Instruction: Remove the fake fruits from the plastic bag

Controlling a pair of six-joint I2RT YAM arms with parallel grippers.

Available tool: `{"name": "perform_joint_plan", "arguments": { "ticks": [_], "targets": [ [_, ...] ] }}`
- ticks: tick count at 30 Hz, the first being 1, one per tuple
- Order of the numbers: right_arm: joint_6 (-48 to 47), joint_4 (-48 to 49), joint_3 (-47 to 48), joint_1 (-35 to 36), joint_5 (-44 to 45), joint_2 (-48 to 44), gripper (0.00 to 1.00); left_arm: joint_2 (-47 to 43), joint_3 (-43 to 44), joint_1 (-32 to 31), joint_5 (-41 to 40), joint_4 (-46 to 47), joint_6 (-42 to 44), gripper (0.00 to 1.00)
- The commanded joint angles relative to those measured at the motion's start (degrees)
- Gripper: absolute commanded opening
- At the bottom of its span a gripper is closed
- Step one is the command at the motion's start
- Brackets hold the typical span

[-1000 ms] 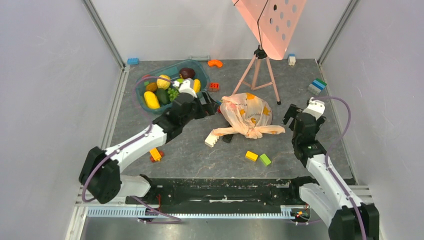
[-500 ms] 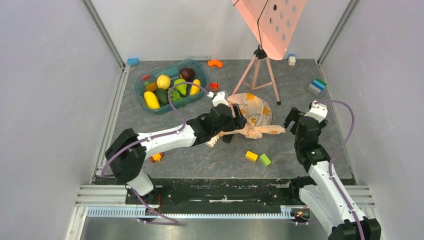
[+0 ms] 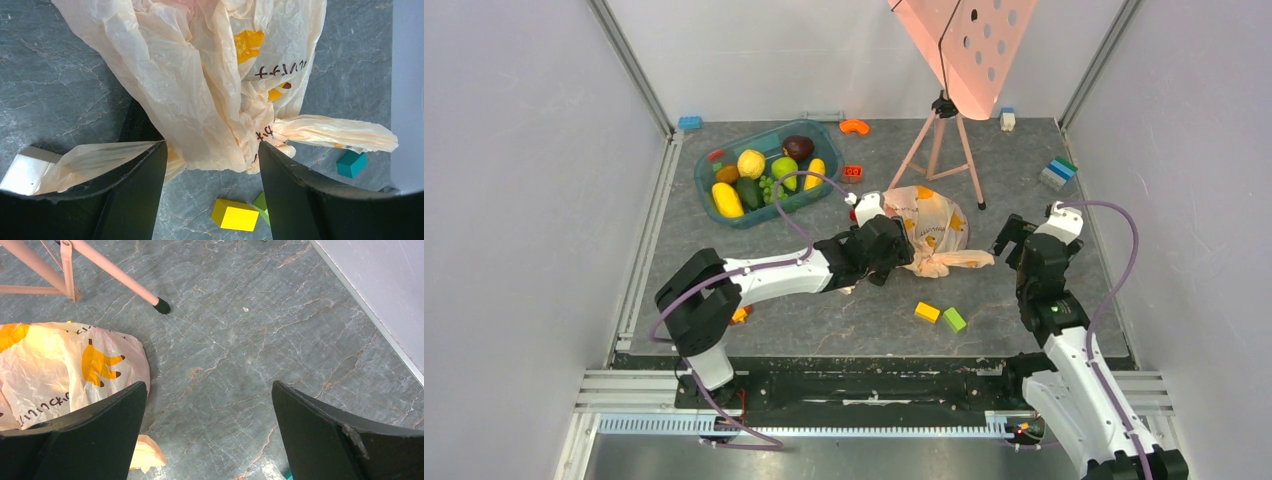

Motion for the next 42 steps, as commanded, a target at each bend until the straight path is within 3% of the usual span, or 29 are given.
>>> {"name": "perform_joint_plan", "arguments": {
  "ticks": [1, 12, 16, 17, 22, 24, 34, 42],
  "targets": [
    [0.2, -0.5, 3.2, 0.2, -0.9, -1.3, 0.97, 1.5, 3.2, -0.3, -2.8, 1.1, -0.8, 0.73],
    [-3.2, -0.6, 4.4, 0.2, -5.7, -3.7, 0.95, 3.3, 4.0, -0.3, -1.6, 5.5, 2.7, 0.31],
    [-7.8, 3.2, 2.5, 0.1, -14.8, -5.5, 0.95, 2.7, 6.2, -0.2, 1.0, 5.5, 5.8, 0.04],
    [-9.0, 4.6, 2.0, 0.2, -18.3, -6.0, 0.95, 2.5, 7.0, -0.2, 1.7, 4.7, 6.1, 0.02],
    [-11.0, 11.4, 0.3, 0.2, -39.4, -7.5, 0.9, 0.4, 10.7, -0.2, 1.8, -1.1, 6.5, 0.02],
    [-10.5, 12.9, 0.1, 0.1, -44.1, -8.1, 0.88, -1.3, 10.9, -0.2, 0.9, -2.2, 6.2, 0.02],
    [-5.3, 10.5, 1.0, 1.0, -54.0, -7.7, 0.67, -10.1, 11.5, -0.2, -7.7, -9.6, 4.5, 0.02],
    [-3.3, 5.5, 3.2, 8.2, -54.4, -7.5, 0.66, -10.7, 12.6, -0.2, -8.4, -13.8, 2.3, 0.02]
  ]
}}
